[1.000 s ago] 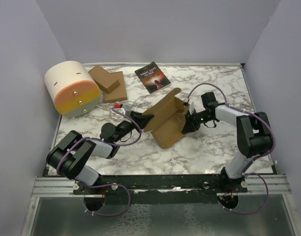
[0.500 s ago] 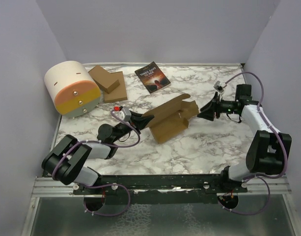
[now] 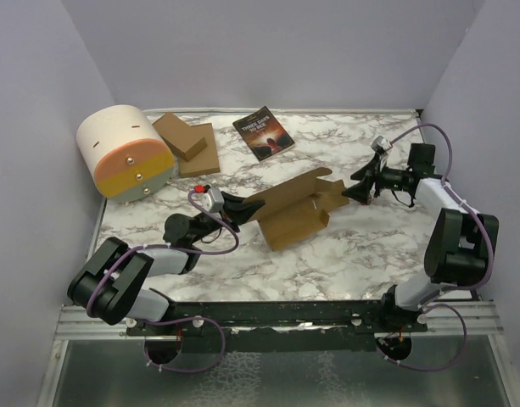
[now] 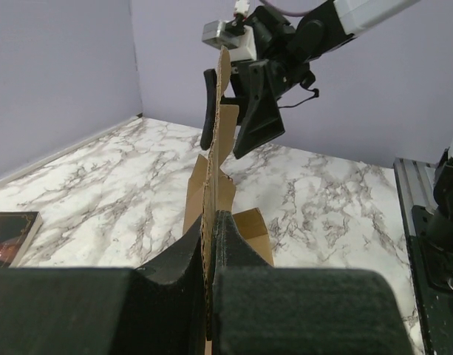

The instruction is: Fold the paper box

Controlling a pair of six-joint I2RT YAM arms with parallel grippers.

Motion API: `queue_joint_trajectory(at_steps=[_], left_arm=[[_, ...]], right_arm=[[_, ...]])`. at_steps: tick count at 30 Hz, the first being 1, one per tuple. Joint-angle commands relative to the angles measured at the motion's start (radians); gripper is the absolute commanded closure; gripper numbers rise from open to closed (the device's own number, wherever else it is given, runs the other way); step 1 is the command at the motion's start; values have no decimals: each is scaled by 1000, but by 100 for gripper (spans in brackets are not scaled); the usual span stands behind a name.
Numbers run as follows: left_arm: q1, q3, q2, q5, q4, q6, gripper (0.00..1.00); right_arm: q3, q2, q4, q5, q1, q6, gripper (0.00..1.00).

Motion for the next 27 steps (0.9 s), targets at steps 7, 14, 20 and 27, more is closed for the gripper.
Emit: queue_joint_trajectory(at_steps=[7, 14, 20, 27], left_arm=[[7, 16, -8, 68, 58, -15, 100], [11, 11, 6, 56, 85, -27, 100], [12, 36, 6, -12, 32, 6, 100], [13, 103, 65, -46, 32, 19, 100]], right_arm=[[104, 234, -170, -110, 1, -136, 41], [153, 260, -321, -185, 6, -253, 86], [57, 104, -168, -161, 18, -195, 93], [-132, -107, 228, -37, 83, 58, 99]])
